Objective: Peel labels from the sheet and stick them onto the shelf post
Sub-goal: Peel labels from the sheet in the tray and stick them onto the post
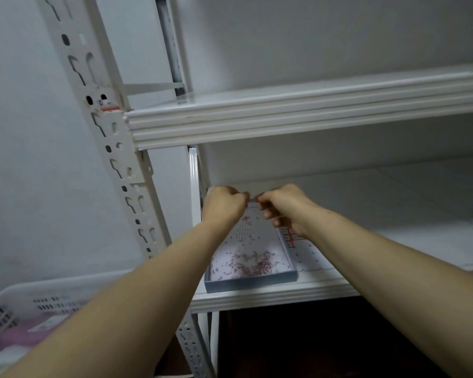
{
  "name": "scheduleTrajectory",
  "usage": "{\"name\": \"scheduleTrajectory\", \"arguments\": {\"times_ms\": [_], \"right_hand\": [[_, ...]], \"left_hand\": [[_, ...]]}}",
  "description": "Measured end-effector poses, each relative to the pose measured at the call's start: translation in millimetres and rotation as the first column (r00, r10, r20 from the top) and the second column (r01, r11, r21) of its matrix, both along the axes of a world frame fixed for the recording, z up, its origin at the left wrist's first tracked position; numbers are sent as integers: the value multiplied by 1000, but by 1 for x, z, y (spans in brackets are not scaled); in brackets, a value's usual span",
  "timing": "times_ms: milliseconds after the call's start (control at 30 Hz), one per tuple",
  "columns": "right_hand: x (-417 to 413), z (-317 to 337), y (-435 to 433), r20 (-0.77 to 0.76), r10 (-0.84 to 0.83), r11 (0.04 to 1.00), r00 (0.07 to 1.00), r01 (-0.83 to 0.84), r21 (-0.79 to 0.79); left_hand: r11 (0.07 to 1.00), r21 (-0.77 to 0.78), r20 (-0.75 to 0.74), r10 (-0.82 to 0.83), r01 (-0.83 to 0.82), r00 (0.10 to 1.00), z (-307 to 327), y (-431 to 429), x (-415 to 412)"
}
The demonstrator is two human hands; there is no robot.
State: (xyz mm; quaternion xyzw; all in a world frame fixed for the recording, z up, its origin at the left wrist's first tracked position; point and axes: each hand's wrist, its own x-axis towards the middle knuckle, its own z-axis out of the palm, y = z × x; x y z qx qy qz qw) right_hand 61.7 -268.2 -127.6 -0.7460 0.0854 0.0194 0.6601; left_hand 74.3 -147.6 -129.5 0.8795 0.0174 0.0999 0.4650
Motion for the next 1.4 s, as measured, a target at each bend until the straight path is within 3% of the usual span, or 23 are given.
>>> {"name": "scheduleTrajectory", "arguments": {"times_ms": [133, 300, 400, 500, 667, 833, 1033, 1167, 1400], "right_hand": [[5, -7, -1, -23, 3, 998, 1000, -4, -55], [9, -10, -2, -29, 19, 995, 999, -22, -95], [10, -9, -2, -22, 28, 994, 999, -30, -104], [13, -9, -2, -17, 22, 993, 1000, -23, -113], [16, -11, -3, -7, 10, 989, 1000, -11, -146], [21, -15, -3, -1, 9, 978, 1000, -9, -208], [28, -21, -4, 26, 25, 959, 999, -17, -284], [29, -20, -7, 87, 61, 907, 994, -19, -421], [19, -9, 4, 152, 55, 868, 987, 28, -495]], "left_hand": [[993, 122, -60, -1, 9, 998, -4, -1, 2], [994, 110, -111, 16, -4, 994, -8, 0, 8], [998, 53, -136, -16, 23, 991, -10, 1, 11], [990, -104, -224, -116, 95, 968, -13, 1, 12], [971, -214, -192, -150, 107, 970, -15, 1, 13], [997, -34, -116, -66, 62, 991, -19, 4, 17], [996, 92, -197, 9, 9, 980, -25, 2, 24], [979, 204, -106, 52, -30, 993, -31, 10, 31], [997, 75, -79, 30, -24, 996, -15, 14, 17]]}}
